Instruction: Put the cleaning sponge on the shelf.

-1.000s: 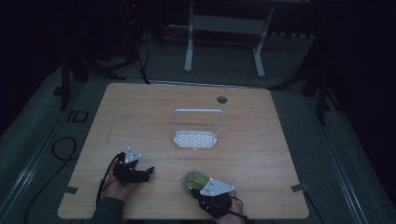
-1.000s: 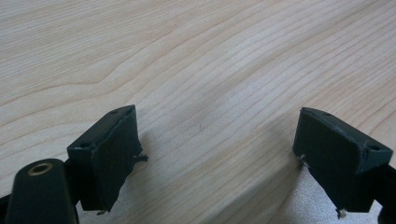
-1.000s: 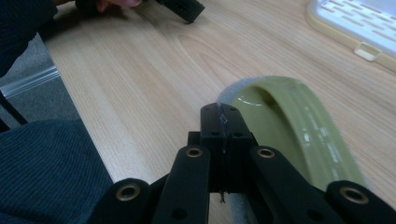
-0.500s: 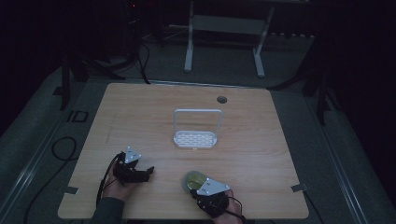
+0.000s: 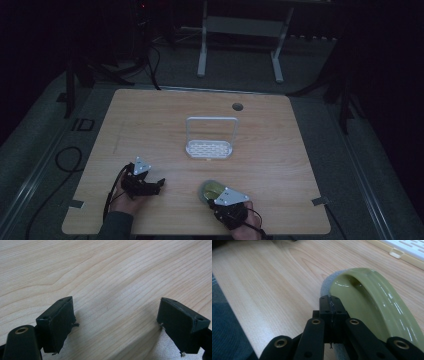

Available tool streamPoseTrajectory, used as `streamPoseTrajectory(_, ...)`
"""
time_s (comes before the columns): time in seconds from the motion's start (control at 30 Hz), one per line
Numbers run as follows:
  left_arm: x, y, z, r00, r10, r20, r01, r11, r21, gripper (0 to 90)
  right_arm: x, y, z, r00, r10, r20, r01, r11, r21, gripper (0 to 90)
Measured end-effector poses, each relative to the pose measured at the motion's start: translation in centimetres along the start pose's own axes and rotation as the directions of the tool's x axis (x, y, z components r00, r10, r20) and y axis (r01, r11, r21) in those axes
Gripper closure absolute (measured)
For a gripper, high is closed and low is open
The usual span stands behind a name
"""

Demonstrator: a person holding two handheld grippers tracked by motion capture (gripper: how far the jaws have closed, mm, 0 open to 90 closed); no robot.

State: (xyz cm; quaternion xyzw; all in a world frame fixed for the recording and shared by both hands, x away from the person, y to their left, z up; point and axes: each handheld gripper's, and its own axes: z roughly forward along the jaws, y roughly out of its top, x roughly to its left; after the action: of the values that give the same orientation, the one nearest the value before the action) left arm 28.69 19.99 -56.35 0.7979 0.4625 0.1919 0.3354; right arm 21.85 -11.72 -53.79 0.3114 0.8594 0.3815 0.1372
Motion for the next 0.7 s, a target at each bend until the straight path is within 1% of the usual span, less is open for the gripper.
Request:
streamPoseTrajectory(0.2, 0.0, 0.0, 0.0, 1.0000, 0.000, 0.000, 0.000, 1.0000, -0.001, 14.5, -0.6, 0.0, 0.0, 0.9995, 0.013, 0.030, -0.013, 1.000, -0.004, 89.4)
streamPoseTrajectory(0.53, 0.0, 0.0, 0.0, 1.0000, 0.000, 0.000, 0.000, 1.0000, -0.001, 14.5, -1.3, 0.1, 0.1, 0.9981, 0.022, 0.058, -0.021, 1.000, -0.004, 89.4)
streamPoseTrajectory(0.7, 0.0, 0.0, 0.0, 1.0000, -0.001, 0.000, 0.001, 1.0000, -0.001, 14.5, -1.6, 0.1, 0.0, 0.9980, 0.029, 0.056, -0.029, 1.000, -0.004, 89.2)
